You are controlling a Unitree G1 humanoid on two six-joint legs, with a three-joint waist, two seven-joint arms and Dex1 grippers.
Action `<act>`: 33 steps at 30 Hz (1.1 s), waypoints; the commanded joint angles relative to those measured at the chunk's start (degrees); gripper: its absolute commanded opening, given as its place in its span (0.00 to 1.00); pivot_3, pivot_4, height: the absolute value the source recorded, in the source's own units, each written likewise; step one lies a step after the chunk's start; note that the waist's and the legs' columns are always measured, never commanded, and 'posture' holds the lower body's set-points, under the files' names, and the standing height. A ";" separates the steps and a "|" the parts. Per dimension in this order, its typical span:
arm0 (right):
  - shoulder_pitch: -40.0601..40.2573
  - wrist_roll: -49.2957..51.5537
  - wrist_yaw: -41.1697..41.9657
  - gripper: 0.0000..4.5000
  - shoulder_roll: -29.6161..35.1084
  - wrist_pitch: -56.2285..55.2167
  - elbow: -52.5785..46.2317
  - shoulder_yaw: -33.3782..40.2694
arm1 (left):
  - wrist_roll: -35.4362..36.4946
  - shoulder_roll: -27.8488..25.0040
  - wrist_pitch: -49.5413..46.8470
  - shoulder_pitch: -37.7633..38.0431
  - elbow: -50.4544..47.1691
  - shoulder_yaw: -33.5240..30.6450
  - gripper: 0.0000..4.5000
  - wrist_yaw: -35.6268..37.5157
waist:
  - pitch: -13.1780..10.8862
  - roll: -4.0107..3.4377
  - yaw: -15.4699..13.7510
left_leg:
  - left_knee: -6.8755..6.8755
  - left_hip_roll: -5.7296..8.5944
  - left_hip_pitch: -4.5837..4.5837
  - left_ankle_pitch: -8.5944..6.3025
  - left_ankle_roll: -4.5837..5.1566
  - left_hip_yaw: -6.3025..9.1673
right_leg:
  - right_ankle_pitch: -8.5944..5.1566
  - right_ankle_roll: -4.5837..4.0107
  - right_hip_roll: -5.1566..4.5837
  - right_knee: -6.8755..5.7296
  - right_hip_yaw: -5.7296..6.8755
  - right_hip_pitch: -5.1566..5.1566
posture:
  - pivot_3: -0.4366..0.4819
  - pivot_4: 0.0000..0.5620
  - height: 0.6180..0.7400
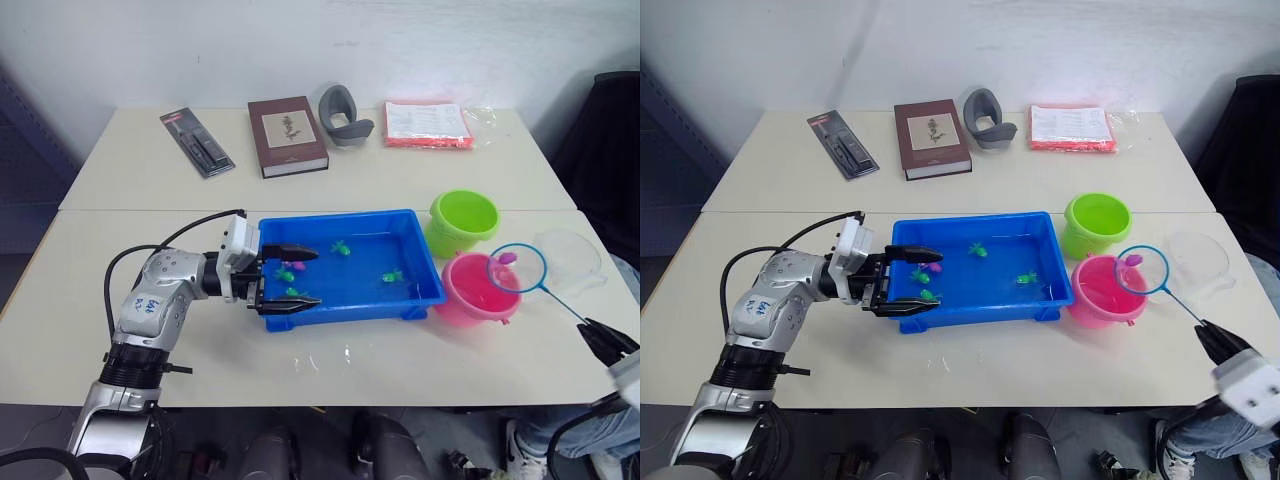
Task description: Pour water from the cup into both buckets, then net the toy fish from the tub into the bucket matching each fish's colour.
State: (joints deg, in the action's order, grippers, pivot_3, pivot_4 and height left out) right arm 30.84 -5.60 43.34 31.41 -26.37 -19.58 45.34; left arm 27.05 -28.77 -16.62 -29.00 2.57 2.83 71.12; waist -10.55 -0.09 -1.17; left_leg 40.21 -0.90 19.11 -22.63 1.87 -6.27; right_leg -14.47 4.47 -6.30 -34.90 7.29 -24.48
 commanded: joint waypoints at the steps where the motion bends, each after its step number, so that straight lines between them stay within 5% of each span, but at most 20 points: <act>1: 0.54 -18.17 -11.80 0.00 2.98 -18.20 4.59 2.10 | 0.27 0.83 1.30 -1.04 -0.46 -0.55 0.99 -0.91 | 0.00 0.01 -0.04 | 0.00 0.00 -0.01 0.00 0.00 -0.01 | 0.00 0.00 0.00 0.04 -0.03 0.00 | 0.48 0.27 1.00; 12: -0.70 -37.22 -34.56 0.00 5.78 -26.87 6.26 4.47 | -0.78 2.77 7.32 -1.16 1.22 -2.29 0.99 -4.00 | 0.00 0.00 0.03 | -0.01 -0.04 -0.02 0.04 -0.07 -0.07 | -0.01 -0.01 0.04 0.15 -0.15 -0.02 | 0.48 0.27 1.00; 33: 5.36 -35.14 -38.47 0.00 9.50 -22.81 7.20 1.43 | -1.02 2.47 8.94 -1.29 2.41 -1.72 0.99 -3.45 | 0.00 -0.01 0.56 | -0.08 -0.10 -0.05 0.04 -0.06 -0.13 | -0.02 -0.02 0.06 0.18 -0.24 -0.03 | 0.48 0.27 1.00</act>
State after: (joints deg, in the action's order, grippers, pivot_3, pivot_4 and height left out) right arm 35.99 -42.66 5.86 40.56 -50.50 -12.22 45.01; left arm 26.03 -25.92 -8.04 -29.20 5.49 1.20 67.39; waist -10.55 -0.09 -0.61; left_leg 40.14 -0.99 19.07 -22.59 1.81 -6.40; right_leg -14.49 4.45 -6.23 -34.72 7.06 -24.51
